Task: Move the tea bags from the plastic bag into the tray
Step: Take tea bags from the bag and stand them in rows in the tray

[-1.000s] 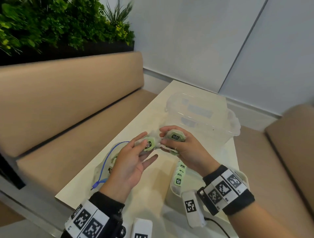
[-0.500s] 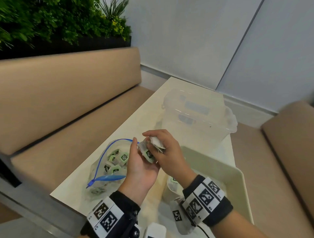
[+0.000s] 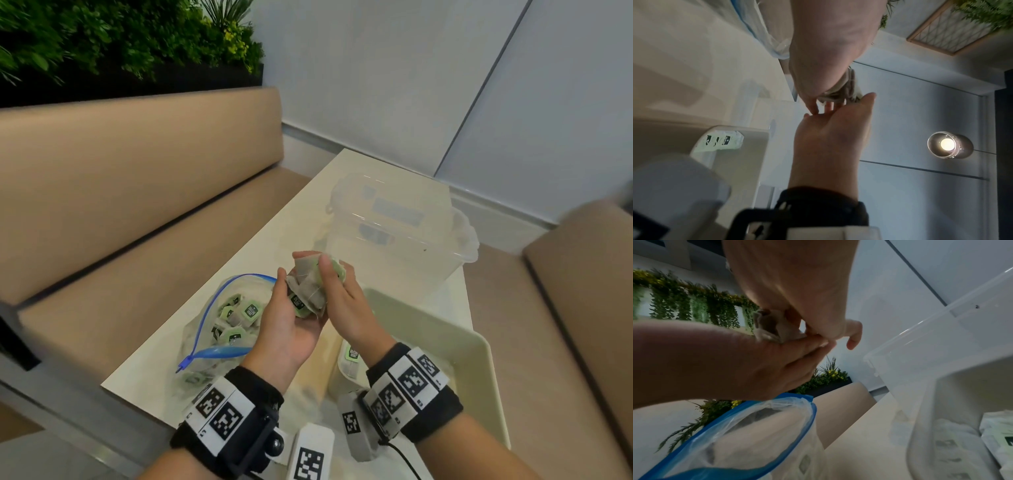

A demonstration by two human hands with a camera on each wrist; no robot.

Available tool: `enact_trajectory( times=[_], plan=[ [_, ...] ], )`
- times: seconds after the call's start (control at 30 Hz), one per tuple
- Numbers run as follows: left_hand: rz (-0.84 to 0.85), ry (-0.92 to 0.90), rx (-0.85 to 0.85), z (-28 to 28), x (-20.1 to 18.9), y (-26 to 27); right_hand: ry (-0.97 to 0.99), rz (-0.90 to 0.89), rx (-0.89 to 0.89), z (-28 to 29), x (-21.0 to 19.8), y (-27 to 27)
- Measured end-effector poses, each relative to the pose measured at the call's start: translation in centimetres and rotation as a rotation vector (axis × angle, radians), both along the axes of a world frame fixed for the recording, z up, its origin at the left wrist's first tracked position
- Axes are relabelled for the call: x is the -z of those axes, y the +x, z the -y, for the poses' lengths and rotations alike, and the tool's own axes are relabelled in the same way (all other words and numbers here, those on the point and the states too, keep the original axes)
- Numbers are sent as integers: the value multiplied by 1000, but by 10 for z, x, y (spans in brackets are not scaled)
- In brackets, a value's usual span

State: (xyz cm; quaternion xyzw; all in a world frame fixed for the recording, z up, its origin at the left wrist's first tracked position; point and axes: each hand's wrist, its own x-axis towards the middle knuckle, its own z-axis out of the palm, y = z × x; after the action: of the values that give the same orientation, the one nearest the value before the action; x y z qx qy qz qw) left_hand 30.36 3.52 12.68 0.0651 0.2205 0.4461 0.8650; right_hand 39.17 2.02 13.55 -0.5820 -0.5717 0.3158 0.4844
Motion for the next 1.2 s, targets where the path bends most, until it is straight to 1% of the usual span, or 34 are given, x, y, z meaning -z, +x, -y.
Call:
enact_trajectory(
  times=[0.07, 0.13, 0.23, 0.37, 0.43, 0.53, 0.6, 0.7, 0.8, 0.9, 1.03, 1.2],
  plan=[
    [23, 2, 21, -2, 0, -2, 1, 23, 60, -3, 0, 3],
    [49, -3, 23, -3, 0, -2, 7, 23, 83, -3, -1, 6],
    [98, -13, 33, -3, 1, -4, 61, 107, 112, -2, -1, 9],
    [31, 0, 12, -1, 2, -5, 43, 184, 197, -6, 2, 10],
    [21, -12, -26, -1, 3, -3, 56, 211, 174, -7, 0, 12],
    [42, -28, -82, -6, 3, -2, 9, 158, 58, -8, -6, 15],
    [38, -17, -108, -10, 3, -1, -13, 179, 30, -8, -13, 19],
    [35, -1, -127, -13, 2, -1, -3, 304, 53, -8, -21, 23],
    [42, 7, -120, -13, 2, 0, 17, 376, 101, -9, -25, 26],
    [31, 14, -115, -10, 1, 0, 36, 423, 112, -10, -26, 26],
    [-13, -4, -116, -9, 0, -2, 32, 396, 91, -7, -35, 24],
    [-59, -43, -103, -8, 5, -9, -39, 357, 11, 1, -62, 35]
  ],
)
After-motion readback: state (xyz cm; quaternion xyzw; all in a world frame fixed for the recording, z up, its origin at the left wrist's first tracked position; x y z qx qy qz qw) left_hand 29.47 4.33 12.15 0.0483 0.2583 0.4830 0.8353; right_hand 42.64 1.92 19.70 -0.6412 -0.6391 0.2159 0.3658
